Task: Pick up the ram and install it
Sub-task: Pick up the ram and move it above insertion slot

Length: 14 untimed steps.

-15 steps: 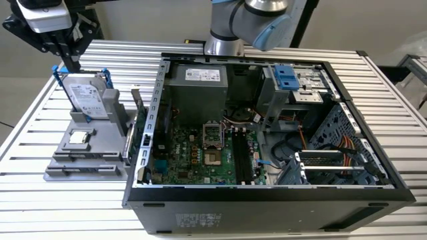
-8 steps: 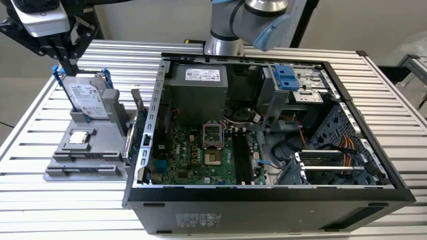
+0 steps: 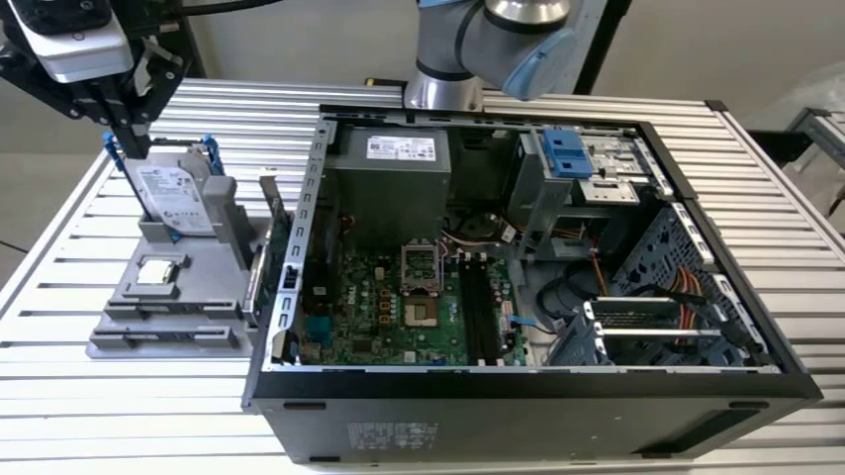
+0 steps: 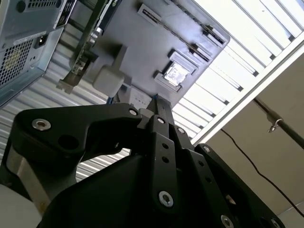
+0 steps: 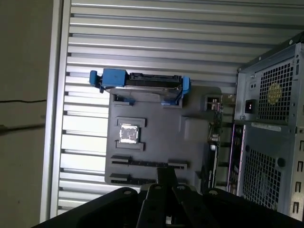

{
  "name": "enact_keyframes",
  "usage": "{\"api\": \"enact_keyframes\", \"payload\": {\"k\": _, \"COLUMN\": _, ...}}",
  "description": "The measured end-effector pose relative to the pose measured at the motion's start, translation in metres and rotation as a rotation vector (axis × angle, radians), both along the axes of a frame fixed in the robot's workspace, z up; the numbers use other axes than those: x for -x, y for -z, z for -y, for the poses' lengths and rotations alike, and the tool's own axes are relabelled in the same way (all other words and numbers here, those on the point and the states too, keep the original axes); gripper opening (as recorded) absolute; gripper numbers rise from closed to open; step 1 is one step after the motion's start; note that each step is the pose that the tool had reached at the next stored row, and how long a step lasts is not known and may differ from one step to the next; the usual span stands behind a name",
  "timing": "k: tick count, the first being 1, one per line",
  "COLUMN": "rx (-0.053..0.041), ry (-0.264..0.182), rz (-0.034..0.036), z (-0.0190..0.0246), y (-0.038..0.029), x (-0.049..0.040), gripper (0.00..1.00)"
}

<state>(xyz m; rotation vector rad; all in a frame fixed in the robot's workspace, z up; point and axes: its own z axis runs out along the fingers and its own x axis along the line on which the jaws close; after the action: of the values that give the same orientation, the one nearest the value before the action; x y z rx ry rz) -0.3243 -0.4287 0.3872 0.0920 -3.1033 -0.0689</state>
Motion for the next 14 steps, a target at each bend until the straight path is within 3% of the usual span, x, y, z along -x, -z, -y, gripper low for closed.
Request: {"api": "enact_keyframes", "payload": {"k": 14, "rx": 0.0, "ry": -0.017, "rz": 0.0, "z": 0.0216, "y": 0.0003, "x": 0.0014, "gripper": 0.0}}
